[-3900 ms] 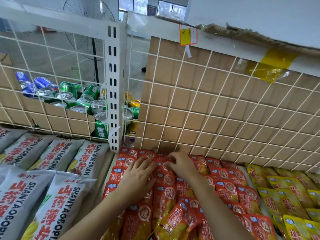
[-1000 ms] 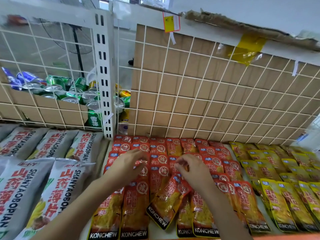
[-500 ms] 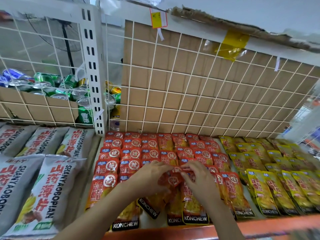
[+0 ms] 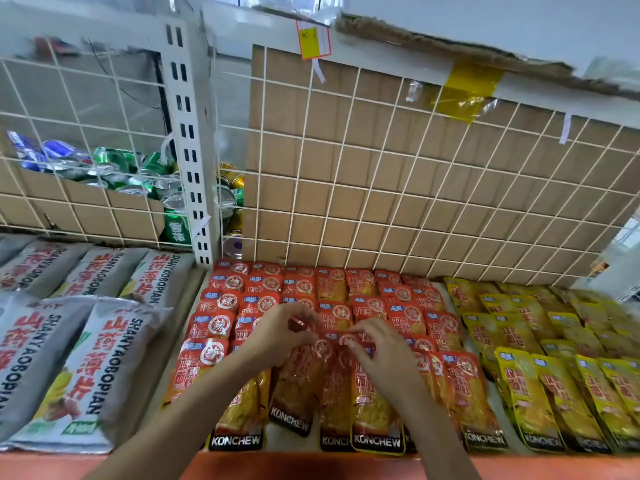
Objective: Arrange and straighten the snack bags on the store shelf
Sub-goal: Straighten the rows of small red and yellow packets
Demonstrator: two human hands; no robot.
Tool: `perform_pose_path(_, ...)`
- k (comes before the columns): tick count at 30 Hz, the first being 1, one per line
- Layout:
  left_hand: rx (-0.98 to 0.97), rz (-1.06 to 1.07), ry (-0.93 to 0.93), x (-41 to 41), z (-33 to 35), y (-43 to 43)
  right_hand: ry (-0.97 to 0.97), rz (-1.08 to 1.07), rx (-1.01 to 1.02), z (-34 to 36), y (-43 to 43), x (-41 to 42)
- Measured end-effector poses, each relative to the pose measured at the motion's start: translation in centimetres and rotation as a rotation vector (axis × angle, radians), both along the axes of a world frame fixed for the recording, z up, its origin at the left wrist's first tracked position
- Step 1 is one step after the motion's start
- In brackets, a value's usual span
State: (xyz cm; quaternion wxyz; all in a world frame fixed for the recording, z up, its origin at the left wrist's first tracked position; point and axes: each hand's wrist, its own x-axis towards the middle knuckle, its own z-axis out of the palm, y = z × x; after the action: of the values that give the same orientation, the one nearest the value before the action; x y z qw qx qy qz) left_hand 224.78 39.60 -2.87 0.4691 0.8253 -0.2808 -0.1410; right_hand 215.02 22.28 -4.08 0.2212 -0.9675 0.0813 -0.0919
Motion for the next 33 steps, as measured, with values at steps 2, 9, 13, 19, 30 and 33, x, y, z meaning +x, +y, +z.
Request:
perform_pose_path(2, -0.032, 0.044, 0.023, 0.0, -0.2, 0.7, -0.007, 0.027, 0.021, -0.2, 0.1, 0.4)
perform_pose_path(9, 0.091, 0.116, -0.087, -0.5, -0.8, 2.5, -0.044, 0.088, 0.002, -0.3, 0.5, 0.7)
perform_pose_path(13, 0.170, 0.146, -0.213, -1.0, -1.2, 2.6, -0.049, 0.106, -0.002, -0.9, 0.5, 0.5)
perform_pose_path(19, 0.293, 0.076, -0.491, -2.0, -2.4, 3.7, -0.041, 0.120, -0.010, -1.2, 0.4, 0.6)
perform_pose_path(30, 0.629, -0.218, -0.678, -4.4, -4.2, 5.7, -0.024, 0.115, -0.058, -1.2, 0.6, 0.5)
perform_pose_path(33, 0.699, -0.193, -0.673, -4.7, -4.6, 5.3, -0.009, 0.118, -0.073, -1.0, 0.8, 0.6)
